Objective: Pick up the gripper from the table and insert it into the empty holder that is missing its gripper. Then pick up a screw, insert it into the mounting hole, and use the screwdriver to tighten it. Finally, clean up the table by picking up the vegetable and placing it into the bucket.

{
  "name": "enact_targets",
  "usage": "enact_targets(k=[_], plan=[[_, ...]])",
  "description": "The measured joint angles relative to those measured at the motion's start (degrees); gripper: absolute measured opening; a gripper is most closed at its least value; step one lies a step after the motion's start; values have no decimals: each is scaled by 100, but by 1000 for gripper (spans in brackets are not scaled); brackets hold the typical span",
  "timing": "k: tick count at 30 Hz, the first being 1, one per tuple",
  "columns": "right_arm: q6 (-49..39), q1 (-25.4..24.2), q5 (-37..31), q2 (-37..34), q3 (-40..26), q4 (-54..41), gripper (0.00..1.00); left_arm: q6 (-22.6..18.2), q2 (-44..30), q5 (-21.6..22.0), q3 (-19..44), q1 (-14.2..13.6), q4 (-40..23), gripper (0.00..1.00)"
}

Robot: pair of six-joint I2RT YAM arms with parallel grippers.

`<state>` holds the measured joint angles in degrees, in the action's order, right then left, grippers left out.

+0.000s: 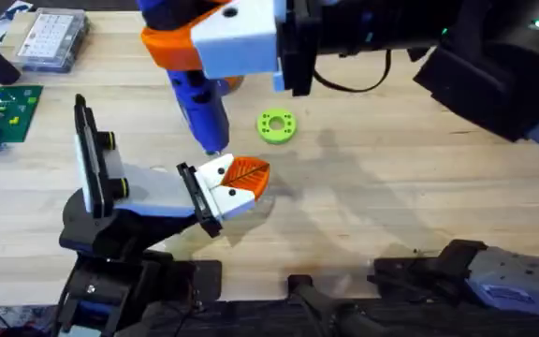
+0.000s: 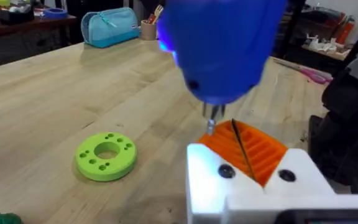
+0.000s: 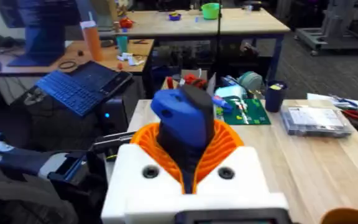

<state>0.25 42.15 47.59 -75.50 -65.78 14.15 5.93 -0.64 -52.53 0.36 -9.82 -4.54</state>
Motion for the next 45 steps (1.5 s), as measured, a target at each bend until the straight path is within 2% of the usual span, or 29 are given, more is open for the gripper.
enact_targets(k=[11,18,23,45], plan=[[-6,0,310,0,0,-50,50,0,0,0,0,0,0,11],[-22,0,334,0,22,-10,50,0,0,0,0,0,0,11],[-12,56,355,0,356,467,50,-2,0,0,0,0,0,11],[108,107,384,0,374,383,50,0,0,0,0,0,0,11]])
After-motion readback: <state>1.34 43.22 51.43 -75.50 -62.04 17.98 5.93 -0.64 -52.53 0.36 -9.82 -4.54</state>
